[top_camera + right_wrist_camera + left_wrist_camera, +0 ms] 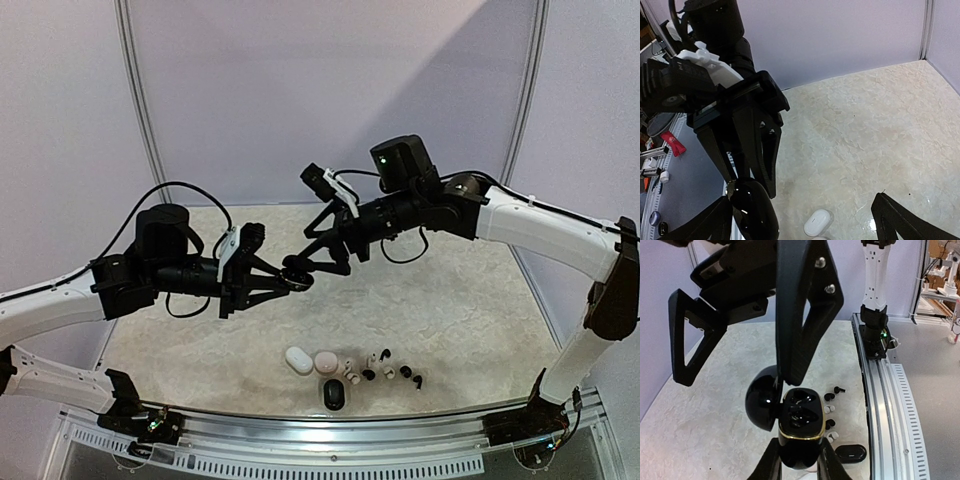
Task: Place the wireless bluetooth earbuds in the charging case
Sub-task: Open the charging case, then pick up the right earbud from the center of the board.
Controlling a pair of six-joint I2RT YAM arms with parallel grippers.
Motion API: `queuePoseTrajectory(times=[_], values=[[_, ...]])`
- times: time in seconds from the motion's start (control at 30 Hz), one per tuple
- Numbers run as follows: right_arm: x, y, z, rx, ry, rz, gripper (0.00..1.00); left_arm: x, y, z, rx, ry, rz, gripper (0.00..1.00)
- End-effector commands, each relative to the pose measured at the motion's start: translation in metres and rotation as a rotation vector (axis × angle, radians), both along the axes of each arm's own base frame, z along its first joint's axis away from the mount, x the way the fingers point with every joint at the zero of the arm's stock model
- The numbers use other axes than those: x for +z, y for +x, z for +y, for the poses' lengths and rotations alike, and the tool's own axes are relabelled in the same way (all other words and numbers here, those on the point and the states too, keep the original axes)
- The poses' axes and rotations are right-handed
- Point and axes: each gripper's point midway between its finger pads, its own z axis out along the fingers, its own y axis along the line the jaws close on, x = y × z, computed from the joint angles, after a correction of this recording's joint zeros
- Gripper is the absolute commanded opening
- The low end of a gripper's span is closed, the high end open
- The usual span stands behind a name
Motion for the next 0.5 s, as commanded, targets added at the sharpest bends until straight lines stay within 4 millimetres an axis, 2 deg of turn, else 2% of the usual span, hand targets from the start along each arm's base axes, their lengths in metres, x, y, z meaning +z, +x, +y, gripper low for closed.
queuePoseTrajectory(times=[0.0, 0.13, 0.23, 0.27, 0.47], values=[[0.035, -0.007, -0.003, 0.048, 0.093, -0.022, 0.99, 0.003, -0.003, -0.004, -0.009, -0.012, 0.017, 0.0], [0.056, -0.009, -0.006, 0.063, 0.159, 0.007, 0.99, 0.003, -0.003, -0.005, -0.008, -0.022, 0.033, 0.0], [0.055, -0.002, -0.009, 0.037, 0.148, 0.015, 0.99, 0.002, 0.0, -0.004, 0.009, -0.024, 0.056, 0.0], [0.056, -0.001, -0.011, 0.03, 0.148, 0.018, 0.99, 0.011, 0.002, -0.005, 0.014, -0.055, 0.045, 0.0], [0.055, 0.011, -0.03, -0.057, 0.124, 0.024, 0.99, 0.016, 0.007, -0.004, 0.05, -0.1, 0.109, 0.0]])
